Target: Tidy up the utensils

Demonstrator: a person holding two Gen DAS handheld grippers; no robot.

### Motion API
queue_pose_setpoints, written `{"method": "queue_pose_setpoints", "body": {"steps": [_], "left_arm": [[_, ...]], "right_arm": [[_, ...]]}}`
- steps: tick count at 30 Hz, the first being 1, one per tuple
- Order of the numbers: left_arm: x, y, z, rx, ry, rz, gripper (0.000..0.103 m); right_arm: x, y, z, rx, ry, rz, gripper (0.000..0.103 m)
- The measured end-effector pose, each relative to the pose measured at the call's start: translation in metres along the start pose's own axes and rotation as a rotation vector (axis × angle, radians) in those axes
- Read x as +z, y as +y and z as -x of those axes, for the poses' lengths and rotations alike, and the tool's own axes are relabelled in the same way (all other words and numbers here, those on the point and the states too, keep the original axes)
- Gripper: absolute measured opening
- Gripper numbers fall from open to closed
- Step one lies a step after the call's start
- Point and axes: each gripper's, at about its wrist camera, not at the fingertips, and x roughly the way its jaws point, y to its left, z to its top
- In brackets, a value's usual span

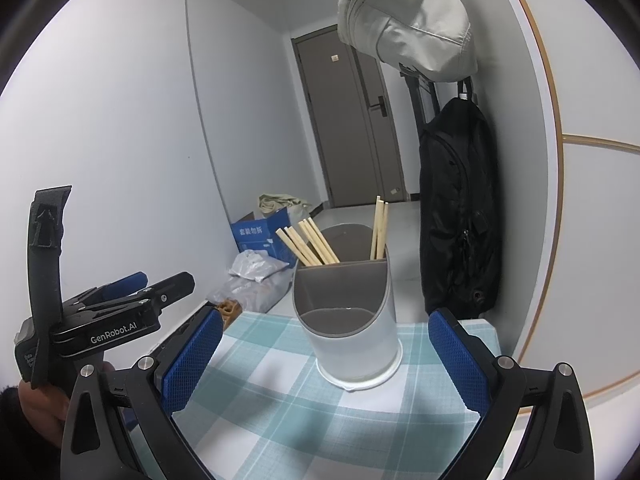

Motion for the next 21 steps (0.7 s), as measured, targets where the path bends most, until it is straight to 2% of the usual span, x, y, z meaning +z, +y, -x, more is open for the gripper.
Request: {"method": "queue_pose_setpoints", "body": {"steps": [21], "left_arm": [[-0.0015, -0.0018, -0.0005, 0.001, -0.003, -0.005, 0.090]], "right_arm": [[-0.0014, -0.0014, -0.0021, 0.004, 0.011, -0.007, 0.103]]}}
